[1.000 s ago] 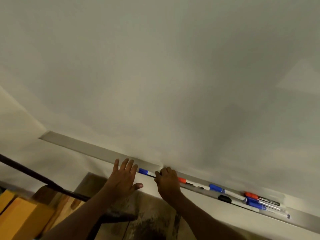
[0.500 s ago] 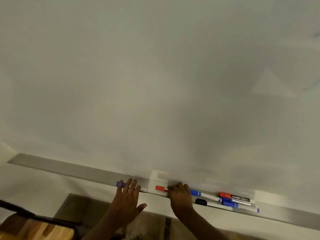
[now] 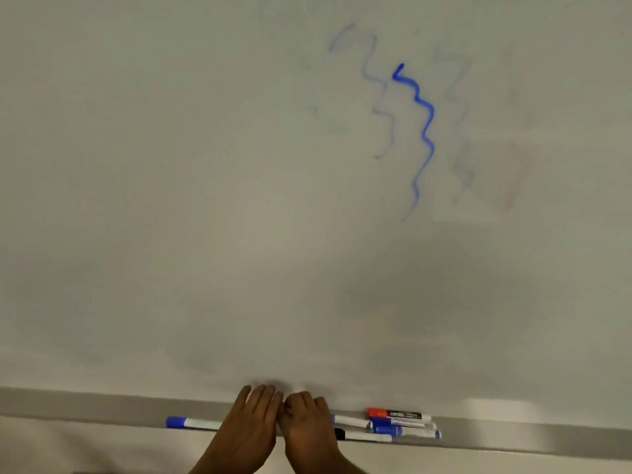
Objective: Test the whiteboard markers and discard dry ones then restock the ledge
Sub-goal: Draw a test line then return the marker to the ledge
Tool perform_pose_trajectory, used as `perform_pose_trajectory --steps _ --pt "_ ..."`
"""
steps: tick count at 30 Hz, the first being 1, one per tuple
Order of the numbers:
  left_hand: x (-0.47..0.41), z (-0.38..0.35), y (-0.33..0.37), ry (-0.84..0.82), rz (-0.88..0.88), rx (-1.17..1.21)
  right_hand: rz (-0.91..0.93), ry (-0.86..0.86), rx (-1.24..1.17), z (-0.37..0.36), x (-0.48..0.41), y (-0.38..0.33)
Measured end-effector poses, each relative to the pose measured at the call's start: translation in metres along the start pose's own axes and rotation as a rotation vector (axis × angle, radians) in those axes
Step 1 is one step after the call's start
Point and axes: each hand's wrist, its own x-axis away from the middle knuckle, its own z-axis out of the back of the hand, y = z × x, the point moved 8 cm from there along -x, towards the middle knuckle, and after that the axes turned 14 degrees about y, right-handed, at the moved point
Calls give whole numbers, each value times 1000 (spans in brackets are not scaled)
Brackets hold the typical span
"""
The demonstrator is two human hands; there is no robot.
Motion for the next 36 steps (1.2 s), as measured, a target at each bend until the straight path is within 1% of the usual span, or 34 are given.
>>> perform_pose_trajectory --steps 1,3,4,6,8,12,14,17,19,21,24,27,29,31,34,35,36 --pt "-9 10 8 69 -23 2 -2 53 -24 10 -1 5" --pt "-25 29 24 182 -65 20 -23 220 -33 39 -4 19" --pt "-33 39 31 227 -83 19 -33 317 -27 53 -6 27" --pt "-49 55 43 278 -109 5 -34 456 -27 76 -7 41" --pt "-64 68 53 311 -138 -3 -61 543 -34 95 -10 57" --pt "-101 101 66 420 -230 18 -226 689 -104 145 -21 88" --pt "-118 116 69 481 -259 31 -203 768 -70 177 -30 91" --pt "-140 137 72 559 -295 34 -57 897 12 226 -41 85" --pt "-149 152 80 606 -344 16 17 932 70 245 -44 84" --pt "-154 171 90 651 -395 -37 80 940 118 245 -43 87" --pt "-158 190 99 661 -420 -68 28 916 126 241 -44 101" --pt "-161 200 99 666 -397 -62 11 865 118 240 -45 105" --pt "-162 211 100 701 -370 -62 -39 841 55 244 -47 108" --pt "-162 221 101 732 -375 -75 -108 845 -62 258 -49 111" --pt "-167 249 102 798 -387 -73 -102 851 -46 286 -49 104" --pt "-169 262 101 828 -371 -70 -121 858 -103 295 -47 107" --pt "-171 274 99 855 -353 -62 -205 881 -245 309 -44 113"
